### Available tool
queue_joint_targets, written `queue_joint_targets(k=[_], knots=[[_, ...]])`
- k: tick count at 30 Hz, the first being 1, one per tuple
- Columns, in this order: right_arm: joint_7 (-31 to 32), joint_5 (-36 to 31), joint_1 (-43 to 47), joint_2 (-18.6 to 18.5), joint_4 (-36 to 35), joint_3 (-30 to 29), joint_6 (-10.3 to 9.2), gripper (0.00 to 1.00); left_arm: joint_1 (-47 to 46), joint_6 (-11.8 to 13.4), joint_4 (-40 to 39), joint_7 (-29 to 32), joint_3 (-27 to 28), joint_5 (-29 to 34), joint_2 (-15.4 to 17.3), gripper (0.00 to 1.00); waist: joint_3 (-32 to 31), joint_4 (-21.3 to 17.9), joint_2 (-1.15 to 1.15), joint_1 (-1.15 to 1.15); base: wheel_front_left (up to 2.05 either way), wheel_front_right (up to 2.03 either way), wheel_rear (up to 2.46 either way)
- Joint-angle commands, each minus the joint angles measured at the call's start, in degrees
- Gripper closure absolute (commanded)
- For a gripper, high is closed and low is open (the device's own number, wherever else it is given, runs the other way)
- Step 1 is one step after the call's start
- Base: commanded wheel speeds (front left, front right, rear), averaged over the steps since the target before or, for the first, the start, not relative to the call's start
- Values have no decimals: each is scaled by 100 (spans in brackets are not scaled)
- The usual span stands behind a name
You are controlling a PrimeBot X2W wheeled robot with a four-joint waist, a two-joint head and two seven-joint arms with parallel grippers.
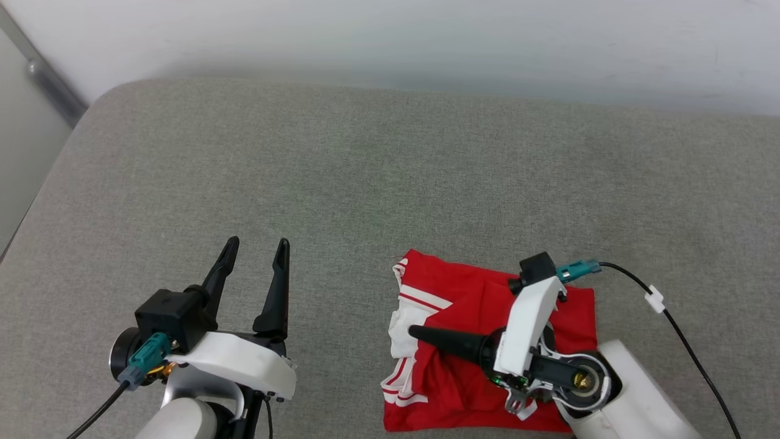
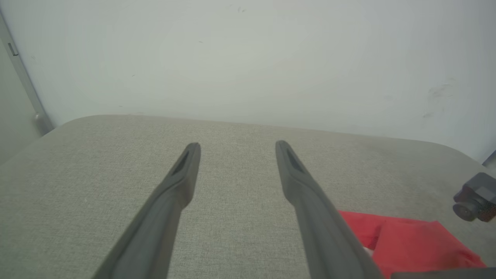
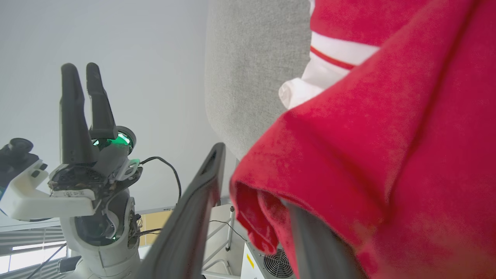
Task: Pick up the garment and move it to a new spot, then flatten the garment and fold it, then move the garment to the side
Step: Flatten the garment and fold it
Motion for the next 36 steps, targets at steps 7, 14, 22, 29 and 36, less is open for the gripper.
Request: queue_joint_targets(k=[7,14,22,29,36], knots=[[-475,-898,-417,-415,-433,798,0,0,33,-32,137,-62,10,-72,-52,0,-39,-121,0,0,0,0,0],[-966,-2343,-669,-1276,-897,1574,-1,0,103,6,221,-90,40,-112,-28,0,-196,-393,0,0,0,0,0],[-2192,-4233,-186,-1876,-1066,230,-1,0,285,157,234,-230,155,-138,-12,0,-350,-708,0,0,0,0,0],[-3057,-5573,743,-1407,-2005,-1705,-1,0,436,239,307,-360,286,-111,13,0,-397,-905,0,0,0,0,0],[-3669,-6144,1624,-662,-2976,-2359,-1,0,559,270,402,-466,356,22,58,0,-533,-958,0,0,0,0,0]])
